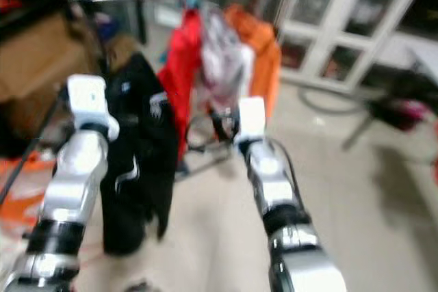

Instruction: Hang hanger

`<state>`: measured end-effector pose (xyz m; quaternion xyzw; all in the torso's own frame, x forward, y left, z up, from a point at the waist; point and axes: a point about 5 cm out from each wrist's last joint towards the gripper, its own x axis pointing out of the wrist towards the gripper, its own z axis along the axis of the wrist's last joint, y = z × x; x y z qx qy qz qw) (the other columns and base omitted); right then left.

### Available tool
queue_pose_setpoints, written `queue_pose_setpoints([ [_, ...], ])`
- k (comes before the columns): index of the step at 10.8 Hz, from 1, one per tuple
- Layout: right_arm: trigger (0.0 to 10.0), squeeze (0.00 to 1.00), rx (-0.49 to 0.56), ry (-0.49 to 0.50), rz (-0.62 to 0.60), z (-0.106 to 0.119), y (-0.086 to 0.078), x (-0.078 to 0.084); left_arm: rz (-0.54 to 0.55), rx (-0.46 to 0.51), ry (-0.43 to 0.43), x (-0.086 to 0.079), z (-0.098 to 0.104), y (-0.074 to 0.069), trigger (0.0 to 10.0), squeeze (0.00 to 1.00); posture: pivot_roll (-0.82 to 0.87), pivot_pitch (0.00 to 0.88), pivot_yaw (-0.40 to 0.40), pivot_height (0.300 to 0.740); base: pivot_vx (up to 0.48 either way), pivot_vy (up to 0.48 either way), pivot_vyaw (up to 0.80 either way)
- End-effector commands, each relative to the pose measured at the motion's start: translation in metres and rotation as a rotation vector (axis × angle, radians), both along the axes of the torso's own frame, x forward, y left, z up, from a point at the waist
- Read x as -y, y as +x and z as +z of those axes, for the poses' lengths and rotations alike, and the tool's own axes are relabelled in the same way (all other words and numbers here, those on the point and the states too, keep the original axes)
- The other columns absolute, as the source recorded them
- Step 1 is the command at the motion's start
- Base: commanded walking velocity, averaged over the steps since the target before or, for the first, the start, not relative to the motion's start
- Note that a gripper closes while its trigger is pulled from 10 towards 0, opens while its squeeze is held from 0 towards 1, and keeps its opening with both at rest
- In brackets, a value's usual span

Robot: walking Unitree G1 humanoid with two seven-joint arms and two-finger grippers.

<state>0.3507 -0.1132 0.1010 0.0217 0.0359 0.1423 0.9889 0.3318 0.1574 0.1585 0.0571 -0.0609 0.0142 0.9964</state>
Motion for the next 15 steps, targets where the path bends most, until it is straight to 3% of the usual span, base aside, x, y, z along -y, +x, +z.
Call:
queue_pose_setpoints([
  [1,10.0,0.11,-0.003,-0.001,-0.025,-0.002,0.0,0.006,-0.018,0.021,0.023,0.008,0.007,0.002,10.0,0.0,0.11,0.0,-0.08,0.74,0.0,0.0,0.69],
  [2,10.0,0.0,-0.004,-0.032,-0.054,-0.004,0.0,0.009,-0.047,-0.019,0.028,0.009,-0.002,0.003,10.0,0.0,0.09,0.0,-0.069,0.74,0.0,0.0,0.0],
  [3,10.0,0.0,-0.001,-0.03,-0.067,-0.006,-0.002,0.012,-0.051,-0.033,0.047,0.008,-0.006,0.005,10.0,0.0,0.06,0.0,-0.055,0.74,0.0,0.0,0.0],
  [5,10.0,0.0,0.026,0.004,-0.134,-0.004,-0.004,0.022,-0.068,-0.027,0.005,0.01,-0.005,0.007,10.0,0.0,0.04,0.0,-0.037,0.74,0.0,0.0,0.0],
  [8,10.0,0.0,0.061,0.049,-0.246,-0.001,-0.005,0.039,-0.128,-0.006,0.029,0.013,0.003,0.013,10.0,0.0,0.03,0.0,-0.023,0.74,0.464,0.0,0.0],
  [12,10.0,0.0,0.063,0.051,-0.234,0.0,-0.004,0.034,-0.138,0.008,0.06,0.009,0.008,0.017,10.0,0.0,0.04,0.0,-0.01,0.74,0.465,0.0,0.0],
  [15,10.0,0.0,0.06,0.046,-0.236,-0.002,-0.004,0.033,-0.266,-0.015,0.08,0.016,0.007,0.021,10.0,0.0,0.04,0.0,-0.015,0.74,0.465,0.0,0.0],
])
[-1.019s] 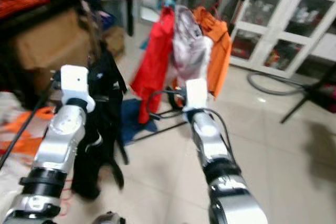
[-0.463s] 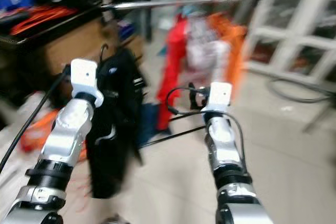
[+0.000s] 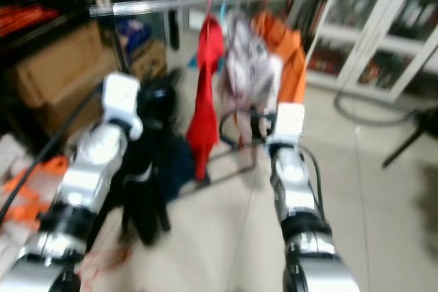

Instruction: Hang hanger

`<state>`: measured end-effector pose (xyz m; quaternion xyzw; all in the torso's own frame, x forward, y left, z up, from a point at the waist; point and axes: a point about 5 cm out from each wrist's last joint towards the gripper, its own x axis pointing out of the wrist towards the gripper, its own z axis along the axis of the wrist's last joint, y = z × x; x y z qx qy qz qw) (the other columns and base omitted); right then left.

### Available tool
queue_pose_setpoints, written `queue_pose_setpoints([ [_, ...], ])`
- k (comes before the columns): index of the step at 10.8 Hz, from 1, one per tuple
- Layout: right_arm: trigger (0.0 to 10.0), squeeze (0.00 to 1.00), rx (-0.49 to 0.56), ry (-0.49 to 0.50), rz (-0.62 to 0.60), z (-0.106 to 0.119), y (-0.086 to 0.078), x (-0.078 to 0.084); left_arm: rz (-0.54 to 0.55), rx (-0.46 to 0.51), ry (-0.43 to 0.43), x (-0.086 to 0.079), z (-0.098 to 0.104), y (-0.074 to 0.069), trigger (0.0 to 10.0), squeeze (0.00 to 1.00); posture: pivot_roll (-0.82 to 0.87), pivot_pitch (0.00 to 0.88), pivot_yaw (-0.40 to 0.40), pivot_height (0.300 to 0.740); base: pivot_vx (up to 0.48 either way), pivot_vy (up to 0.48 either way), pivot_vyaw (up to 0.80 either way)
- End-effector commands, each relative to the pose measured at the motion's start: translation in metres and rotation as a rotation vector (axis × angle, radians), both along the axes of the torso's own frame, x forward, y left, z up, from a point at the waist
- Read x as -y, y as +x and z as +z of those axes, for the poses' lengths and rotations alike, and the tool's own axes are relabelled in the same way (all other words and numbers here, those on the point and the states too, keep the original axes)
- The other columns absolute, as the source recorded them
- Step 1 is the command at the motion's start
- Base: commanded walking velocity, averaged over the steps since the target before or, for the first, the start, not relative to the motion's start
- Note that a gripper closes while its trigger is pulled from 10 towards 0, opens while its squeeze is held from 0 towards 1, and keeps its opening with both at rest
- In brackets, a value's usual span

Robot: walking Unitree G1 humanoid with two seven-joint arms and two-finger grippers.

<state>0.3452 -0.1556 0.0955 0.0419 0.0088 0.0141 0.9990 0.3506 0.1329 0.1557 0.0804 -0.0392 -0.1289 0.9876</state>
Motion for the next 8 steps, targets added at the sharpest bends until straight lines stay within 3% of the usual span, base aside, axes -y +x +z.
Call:
queue_pose_setpoints([
  [1,10.0,0.0,0.019,0.004,0.018,0.004,0.002,-0.008,0.001,0.048,-0.004,-0.005,0.012,0.003,10.0,0.0,0.04,0.0,-0.014,0.74,0.465,0.0,0.0],
  [5,10.0,0.0,0.027,-0.009,-0.008,0.004,0.0,0.0,0.043,0.09,-0.052,-0.004,0.031,0.013,10.0,0.0,0.02,0.0,-0.004,0.74,0.463,0.0,0.0],
  [8,10.0,0.0,0.03,-0.015,-0.01,0.003,-0.003,0.003,0.151,0.099,-0.073,-0.025,0.044,0.027,10.0,0.0,0.0,0.0,0.006,0.74,0.46,0.0,0.0],
])
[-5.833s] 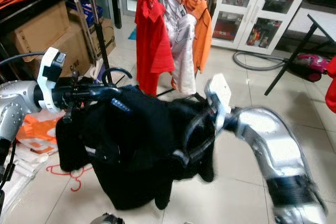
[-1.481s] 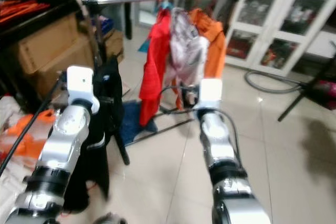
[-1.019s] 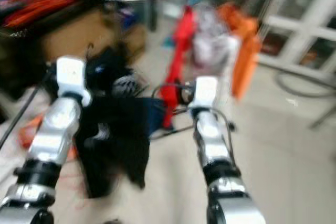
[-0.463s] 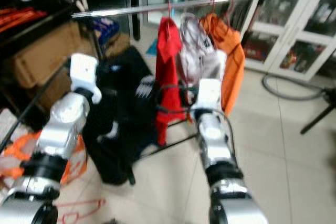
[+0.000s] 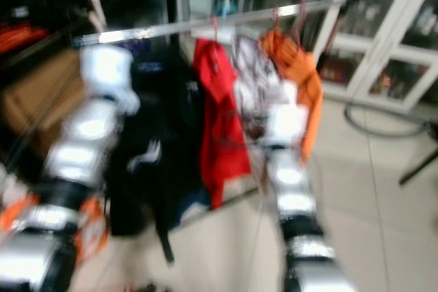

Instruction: Hang hanger

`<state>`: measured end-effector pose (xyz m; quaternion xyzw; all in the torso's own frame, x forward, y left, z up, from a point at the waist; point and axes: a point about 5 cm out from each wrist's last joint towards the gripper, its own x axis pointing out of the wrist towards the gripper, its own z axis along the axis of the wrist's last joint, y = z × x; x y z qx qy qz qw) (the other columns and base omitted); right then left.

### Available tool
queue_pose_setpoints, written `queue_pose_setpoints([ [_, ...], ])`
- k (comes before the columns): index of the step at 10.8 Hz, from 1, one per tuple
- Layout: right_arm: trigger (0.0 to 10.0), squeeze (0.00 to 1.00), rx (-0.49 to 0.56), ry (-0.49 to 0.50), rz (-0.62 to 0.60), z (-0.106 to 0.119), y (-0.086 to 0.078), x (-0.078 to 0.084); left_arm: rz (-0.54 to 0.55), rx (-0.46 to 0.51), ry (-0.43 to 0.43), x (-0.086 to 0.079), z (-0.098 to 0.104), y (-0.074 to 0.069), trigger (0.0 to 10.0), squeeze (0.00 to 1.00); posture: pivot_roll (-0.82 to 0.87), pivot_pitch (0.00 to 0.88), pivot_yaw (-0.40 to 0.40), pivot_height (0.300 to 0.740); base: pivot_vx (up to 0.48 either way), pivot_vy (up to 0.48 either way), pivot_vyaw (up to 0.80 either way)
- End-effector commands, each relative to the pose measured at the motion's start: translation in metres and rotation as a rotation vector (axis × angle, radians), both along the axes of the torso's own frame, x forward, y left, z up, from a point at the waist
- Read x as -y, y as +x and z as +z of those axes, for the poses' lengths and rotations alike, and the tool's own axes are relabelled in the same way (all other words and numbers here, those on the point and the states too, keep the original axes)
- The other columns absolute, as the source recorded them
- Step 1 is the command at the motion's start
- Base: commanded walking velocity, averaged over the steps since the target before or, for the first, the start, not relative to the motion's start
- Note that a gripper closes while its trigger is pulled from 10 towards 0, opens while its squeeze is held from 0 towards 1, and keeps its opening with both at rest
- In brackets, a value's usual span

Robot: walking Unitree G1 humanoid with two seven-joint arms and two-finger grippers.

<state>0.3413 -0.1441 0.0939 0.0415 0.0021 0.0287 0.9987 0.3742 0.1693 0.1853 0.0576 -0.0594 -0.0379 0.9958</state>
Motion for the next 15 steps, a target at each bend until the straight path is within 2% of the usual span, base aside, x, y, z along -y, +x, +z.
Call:
queue_pose_setpoints([
  [1,10.0,0.0,0.015,-0.017,-0.042,0.004,0.0,0.016,-0.018,0.089,0.007,0.01,0.023,0.005,10.0,0.0,-0.01,0.0,0.008,0.74,0.458,0.0,0.0],
  [3,10.0,0.0,0.062,-0.025,-0.058,0.01,-0.007,0.027,-0.011,0.187,0.012,0.016,0.058,0.008,10.0,0.0,-0.01,0.0,0.009,0.74,0.0,0.0,0.0],
  [4,10.0,0.0,0.102,-0.032,-0.019,0.019,-0.011,0.026,-0.012,0.187,-0.013,0.016,0.06,0.01,10.0,0.0,-0.02,0.0,0.01,0.74,0.0,0.0,0.0],
  [6,10.0,0.0,0.126,-0.022,0.08,0.031,-0.016,0.025,0.004,0.12,-0.028,0.008,0.049,0.021,10.0,0.0,-0.04,0.0,0.008,0.74,0.0,0.0,0.0],
  [9,10.0,0.0,0.093,-0.006,0.092,0.033,-0.022,0.034,0.053,0.005,-0.08,-0.004,0.029,0.033,10.0,0.0,-0.07,0.0,-0.011,0.74,0.0,0.0,0.0],
  [11,10.0,0.0,0.052,0.034,0.16,0.032,-0.033,0.024,0.121,-0.079,-0.174,-0.017,0.012,0.035,10.0,0.0,-0.09,0.0,-0.013,0.74,0.0,0.0,0.0],
  [13,10.0,0.0,0.025,0.045,0.173,0.026,-0.037,0.021,0.13,-0.186,-0.221,-0.013,-0.015,0.031,10.0,0.0,-0.09,0.0,-0.004,0.74,0.0,0.0,0.0],
  [15,10.0,0.0,0.006,0.059,0.171,0.027,-0.039,0.02,0.092,-0.232,-0.249,0.002,-0.026,0.029,10.0,0.0,-0.09,0.0,0.004,0.74,0.0,0.0,0.0],
])
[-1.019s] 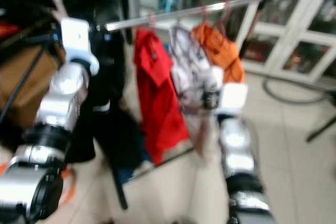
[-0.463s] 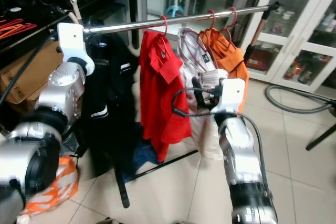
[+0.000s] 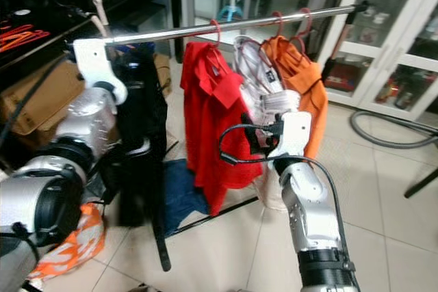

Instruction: Hang hanger

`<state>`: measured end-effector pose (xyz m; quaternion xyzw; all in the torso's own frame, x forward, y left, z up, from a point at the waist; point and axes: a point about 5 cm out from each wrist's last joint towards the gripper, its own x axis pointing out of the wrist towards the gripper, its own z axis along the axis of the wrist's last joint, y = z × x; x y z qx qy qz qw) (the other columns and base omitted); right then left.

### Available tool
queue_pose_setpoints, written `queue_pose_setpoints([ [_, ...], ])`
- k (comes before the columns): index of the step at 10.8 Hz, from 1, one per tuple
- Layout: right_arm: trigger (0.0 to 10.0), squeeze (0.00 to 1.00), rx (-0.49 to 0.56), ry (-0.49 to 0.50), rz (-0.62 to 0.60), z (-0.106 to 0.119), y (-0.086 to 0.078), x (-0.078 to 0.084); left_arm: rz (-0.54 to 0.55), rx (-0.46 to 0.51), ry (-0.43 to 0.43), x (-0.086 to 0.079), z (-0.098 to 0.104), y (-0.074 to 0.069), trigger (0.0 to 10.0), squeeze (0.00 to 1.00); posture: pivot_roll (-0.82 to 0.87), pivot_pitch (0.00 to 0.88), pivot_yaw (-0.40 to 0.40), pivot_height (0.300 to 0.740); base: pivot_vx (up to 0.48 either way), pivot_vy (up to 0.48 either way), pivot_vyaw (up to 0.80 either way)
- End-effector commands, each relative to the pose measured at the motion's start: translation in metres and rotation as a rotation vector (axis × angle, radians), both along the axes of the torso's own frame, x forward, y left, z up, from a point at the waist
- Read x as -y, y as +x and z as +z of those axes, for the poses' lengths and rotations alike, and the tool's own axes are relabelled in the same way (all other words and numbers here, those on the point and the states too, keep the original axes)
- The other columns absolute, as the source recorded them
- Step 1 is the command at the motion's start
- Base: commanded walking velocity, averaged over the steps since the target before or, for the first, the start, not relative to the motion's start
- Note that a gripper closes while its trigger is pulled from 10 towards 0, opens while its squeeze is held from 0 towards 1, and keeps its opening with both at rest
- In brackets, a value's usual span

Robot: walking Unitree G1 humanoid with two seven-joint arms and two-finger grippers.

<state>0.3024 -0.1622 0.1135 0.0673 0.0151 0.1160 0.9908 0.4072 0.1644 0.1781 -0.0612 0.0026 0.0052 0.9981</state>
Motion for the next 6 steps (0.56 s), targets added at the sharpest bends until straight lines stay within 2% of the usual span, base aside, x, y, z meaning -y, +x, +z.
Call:
queue_pose_setpoints([
  [1,10.0,0.0,0.024,0.003,-0.004,0.007,0.001,0.002,-0.019,-0.089,0.004,0.007,-0.019,-0.004,10.0,0.77,-0.09,0.0,0.004,0.74,0.0,0.0,0.0],
  [2,10.0,0.0,0.024,-0.003,-0.003,0.007,0.002,0.002,-0.009,-0.057,0.021,0.011,-0.017,-0.004,10.0,1.0,-0.09,0.0,0.003,0.74,0.0,0.0,0.0],
  [5,10.0,0.0,0.005,0.002,0.021,0.006,0.006,-0.003,-0.038,0.004,-0.002,0.032,-0.005,-0.001,10.0,1.0,-0.06,0.0,-0.015,0.74,0.0,0.0,0.0],
  [6,10.0,0.0,0.003,0.003,0.029,0.006,0.007,-0.004,-0.044,0.012,-0.008,0.034,-0.005,-0.002,10.0,1.0,-0.06,0.0,-0.018,0.74,0.0,0.0,0.0],
])
